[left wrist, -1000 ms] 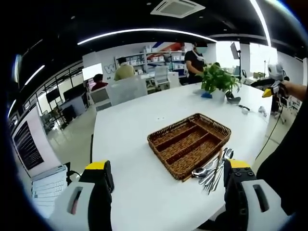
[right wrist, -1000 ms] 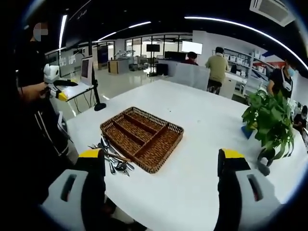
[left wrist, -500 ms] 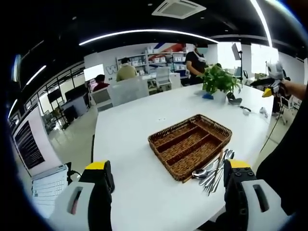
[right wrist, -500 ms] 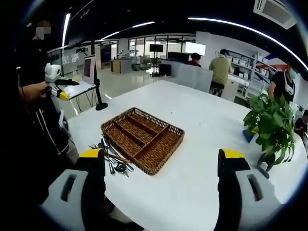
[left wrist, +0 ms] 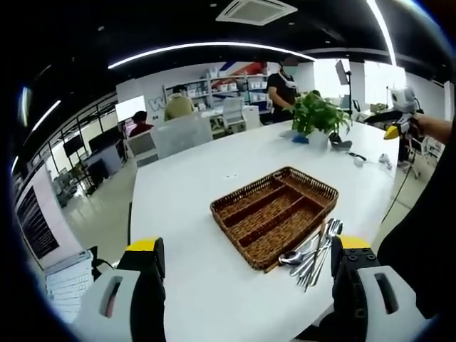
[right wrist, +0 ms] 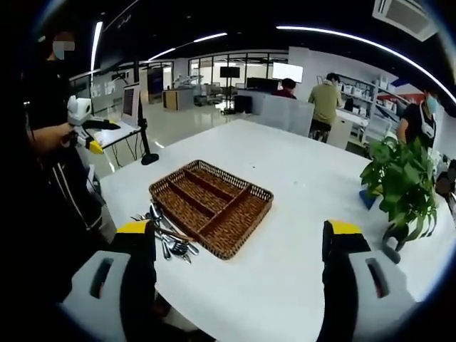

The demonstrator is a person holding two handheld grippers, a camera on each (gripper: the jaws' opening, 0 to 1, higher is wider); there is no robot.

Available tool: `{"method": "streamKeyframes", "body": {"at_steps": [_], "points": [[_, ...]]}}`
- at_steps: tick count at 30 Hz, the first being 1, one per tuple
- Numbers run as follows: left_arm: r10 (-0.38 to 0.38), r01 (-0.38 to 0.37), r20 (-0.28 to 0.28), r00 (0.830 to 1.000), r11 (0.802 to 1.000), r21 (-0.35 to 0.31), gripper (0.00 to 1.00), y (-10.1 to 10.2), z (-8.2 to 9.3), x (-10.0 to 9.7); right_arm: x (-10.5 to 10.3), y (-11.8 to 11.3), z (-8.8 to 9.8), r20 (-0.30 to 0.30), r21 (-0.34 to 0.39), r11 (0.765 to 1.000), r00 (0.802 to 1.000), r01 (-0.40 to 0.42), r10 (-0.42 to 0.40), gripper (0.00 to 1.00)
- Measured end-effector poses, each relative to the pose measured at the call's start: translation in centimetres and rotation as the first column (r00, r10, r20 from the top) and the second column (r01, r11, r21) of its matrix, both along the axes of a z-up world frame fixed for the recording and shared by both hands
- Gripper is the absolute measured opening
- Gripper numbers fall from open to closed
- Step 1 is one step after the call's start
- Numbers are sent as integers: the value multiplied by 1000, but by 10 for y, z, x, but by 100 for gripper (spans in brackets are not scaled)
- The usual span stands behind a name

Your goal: Arrange the knives, forks, and spoons in their matching storage slots by inserting each utensil handle-first until every utensil is classified and aligned in the correct compartment

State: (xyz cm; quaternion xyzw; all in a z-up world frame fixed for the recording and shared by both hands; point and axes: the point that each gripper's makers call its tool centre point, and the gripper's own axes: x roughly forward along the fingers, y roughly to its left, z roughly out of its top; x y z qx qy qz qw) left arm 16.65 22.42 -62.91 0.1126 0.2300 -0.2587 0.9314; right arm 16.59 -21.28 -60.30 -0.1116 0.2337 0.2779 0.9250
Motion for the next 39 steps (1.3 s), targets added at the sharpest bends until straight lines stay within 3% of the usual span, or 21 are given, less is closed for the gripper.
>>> {"method": "streamKeyframes", "body": {"at_steps": [16,24,26,31,39], "points": [[-72,73,-17,997,997,29,99,-20,-9,7,-2,5,3,7,16,1000,1000,6,-6,100],[-159,160,-47,986,986,33,93,-50,-21,7,-3,6,4,13,16,1000,1000,13,-14,100],[-169,170,-26,985,984,50,98,-56,-22,10,-3,5,4,12,21,1000,1000,17,-17,100],[-184,187,-59,981,981,43,97,-67,-34,12,-7,5,5,8,45,999,1000,28,-29,100],[-229,235,-124,966,971,36,90,-82,-52,6,-14,1,0,-4,15,999,999,39,-38,100]]}}
